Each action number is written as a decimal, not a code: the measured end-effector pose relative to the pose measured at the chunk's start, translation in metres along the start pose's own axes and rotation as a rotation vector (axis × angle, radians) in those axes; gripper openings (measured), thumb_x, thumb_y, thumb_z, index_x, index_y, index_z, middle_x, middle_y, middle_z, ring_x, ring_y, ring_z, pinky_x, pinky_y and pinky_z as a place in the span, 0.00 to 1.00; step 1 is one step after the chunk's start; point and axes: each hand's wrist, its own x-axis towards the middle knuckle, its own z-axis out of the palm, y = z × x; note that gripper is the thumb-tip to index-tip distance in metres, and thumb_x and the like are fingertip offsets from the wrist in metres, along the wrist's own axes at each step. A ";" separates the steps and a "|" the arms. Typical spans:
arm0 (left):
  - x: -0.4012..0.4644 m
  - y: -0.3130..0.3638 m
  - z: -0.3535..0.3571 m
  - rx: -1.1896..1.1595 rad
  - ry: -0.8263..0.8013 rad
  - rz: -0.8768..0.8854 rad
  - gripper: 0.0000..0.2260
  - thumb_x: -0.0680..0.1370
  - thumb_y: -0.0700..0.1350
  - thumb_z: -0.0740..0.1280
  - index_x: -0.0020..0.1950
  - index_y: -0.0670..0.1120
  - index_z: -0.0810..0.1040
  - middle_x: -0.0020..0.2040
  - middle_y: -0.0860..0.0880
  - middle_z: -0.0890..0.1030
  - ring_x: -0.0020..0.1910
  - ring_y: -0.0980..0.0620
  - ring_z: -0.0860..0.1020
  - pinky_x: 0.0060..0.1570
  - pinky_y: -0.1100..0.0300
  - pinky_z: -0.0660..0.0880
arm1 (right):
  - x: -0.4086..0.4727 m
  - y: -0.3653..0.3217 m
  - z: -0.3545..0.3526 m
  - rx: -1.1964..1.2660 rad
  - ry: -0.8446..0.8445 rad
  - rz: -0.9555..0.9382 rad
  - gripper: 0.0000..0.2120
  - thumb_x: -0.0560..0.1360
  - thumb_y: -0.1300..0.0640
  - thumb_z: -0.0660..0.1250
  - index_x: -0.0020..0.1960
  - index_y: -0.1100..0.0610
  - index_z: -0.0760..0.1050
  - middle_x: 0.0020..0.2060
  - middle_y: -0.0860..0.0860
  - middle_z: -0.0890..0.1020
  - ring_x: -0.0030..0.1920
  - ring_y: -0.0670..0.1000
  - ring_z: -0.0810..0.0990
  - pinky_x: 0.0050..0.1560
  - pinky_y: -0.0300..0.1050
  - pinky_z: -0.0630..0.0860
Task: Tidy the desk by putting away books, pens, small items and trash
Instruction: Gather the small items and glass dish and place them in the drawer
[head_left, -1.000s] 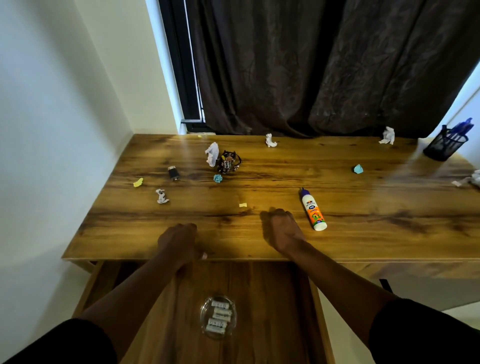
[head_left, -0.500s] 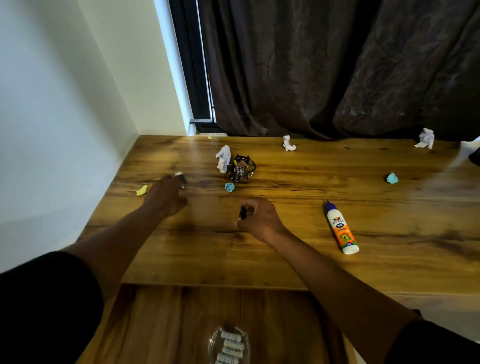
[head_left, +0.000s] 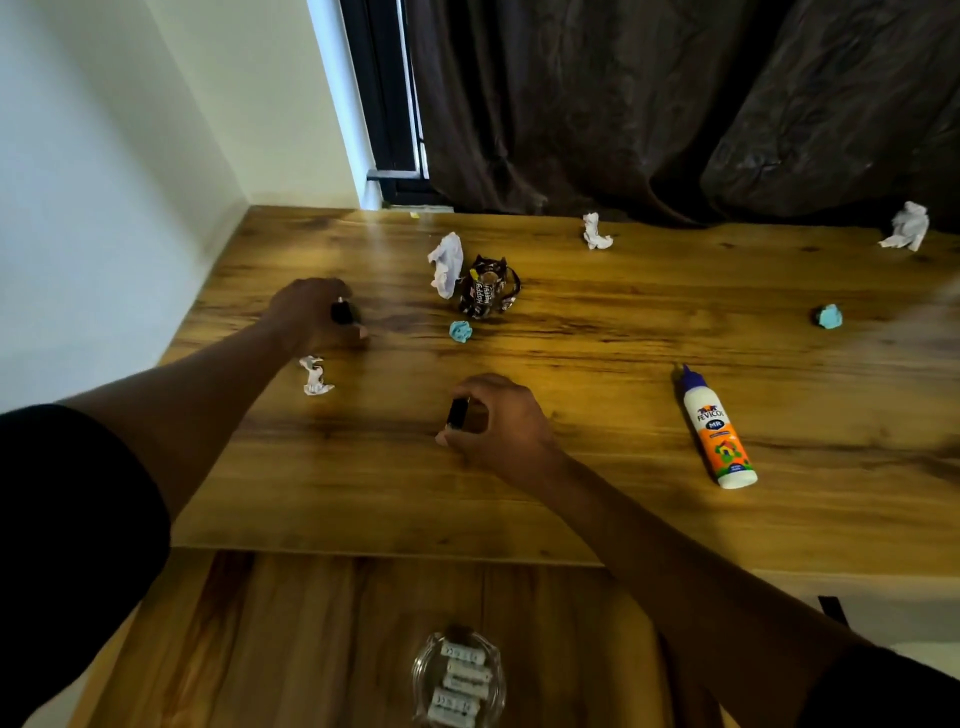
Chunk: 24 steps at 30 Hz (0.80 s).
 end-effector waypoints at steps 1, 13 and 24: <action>-0.004 0.005 -0.003 -0.009 0.020 0.008 0.32 0.70 0.61 0.77 0.69 0.48 0.76 0.66 0.44 0.80 0.64 0.39 0.76 0.57 0.49 0.74 | -0.003 -0.001 0.000 -0.011 -0.003 -0.008 0.28 0.69 0.48 0.80 0.66 0.56 0.79 0.63 0.51 0.79 0.61 0.49 0.77 0.61 0.46 0.77; -0.192 0.088 -0.015 -0.262 0.154 0.400 0.31 0.69 0.62 0.78 0.67 0.49 0.80 0.64 0.51 0.81 0.60 0.55 0.78 0.59 0.57 0.74 | -0.079 -0.025 -0.015 -0.138 -0.057 -0.122 0.25 0.69 0.44 0.78 0.64 0.45 0.79 0.64 0.46 0.79 0.65 0.49 0.75 0.65 0.51 0.74; -0.401 0.122 0.078 -0.152 -0.082 0.431 0.37 0.65 0.68 0.76 0.69 0.52 0.78 0.65 0.52 0.80 0.62 0.50 0.80 0.60 0.58 0.74 | -0.240 -0.011 0.012 -0.345 -0.361 -0.032 0.23 0.77 0.48 0.71 0.70 0.53 0.73 0.70 0.52 0.72 0.67 0.54 0.72 0.64 0.48 0.71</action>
